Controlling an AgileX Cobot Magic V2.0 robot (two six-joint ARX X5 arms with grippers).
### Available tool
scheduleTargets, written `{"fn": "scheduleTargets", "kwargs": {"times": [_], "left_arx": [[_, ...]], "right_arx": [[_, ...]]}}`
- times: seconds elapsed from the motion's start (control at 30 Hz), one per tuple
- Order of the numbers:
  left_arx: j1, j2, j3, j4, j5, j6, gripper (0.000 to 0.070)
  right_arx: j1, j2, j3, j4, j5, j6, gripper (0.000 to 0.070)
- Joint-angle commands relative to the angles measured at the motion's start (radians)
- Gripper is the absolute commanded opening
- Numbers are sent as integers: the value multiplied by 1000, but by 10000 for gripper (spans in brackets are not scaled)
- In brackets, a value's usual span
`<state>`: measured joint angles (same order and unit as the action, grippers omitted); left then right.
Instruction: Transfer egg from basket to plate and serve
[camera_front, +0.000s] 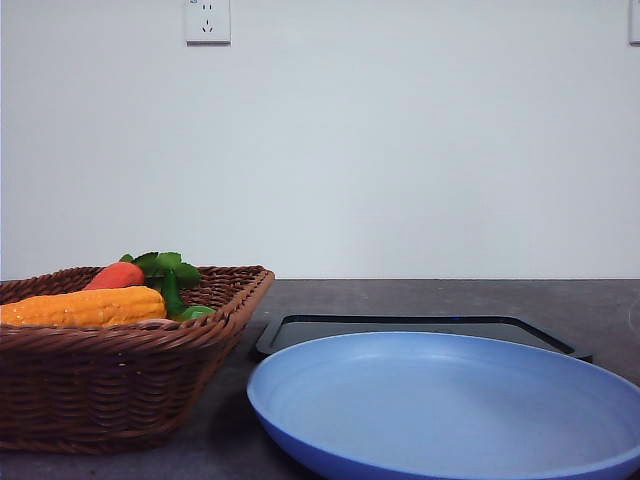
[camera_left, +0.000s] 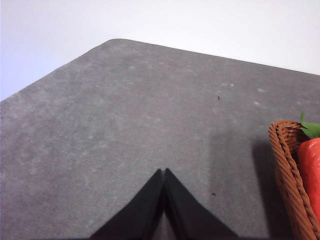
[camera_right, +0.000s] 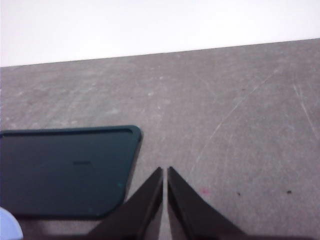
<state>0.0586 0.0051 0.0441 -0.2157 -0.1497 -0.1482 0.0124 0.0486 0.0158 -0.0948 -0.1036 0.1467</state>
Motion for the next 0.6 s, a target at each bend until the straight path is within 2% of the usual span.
{"fn": "scheduleTargets", "kwargs": {"times": [0.0,0.23,0.4,0.57], "left_arx": [[2,-2,-10,-48,1,-16,0],[2,-2,-9,-56,5,-268,0],[2,-2,-4,-44,136,-277,0],[2,2,3,-8,233,-318,0]], "right_arx": [[1,0,-3,24,-2,12,0],[1,0,-2,75,-9,154,0],[1,1,30,26,-14,229,0],[1,2,89,-45,-39,240,0]]}}
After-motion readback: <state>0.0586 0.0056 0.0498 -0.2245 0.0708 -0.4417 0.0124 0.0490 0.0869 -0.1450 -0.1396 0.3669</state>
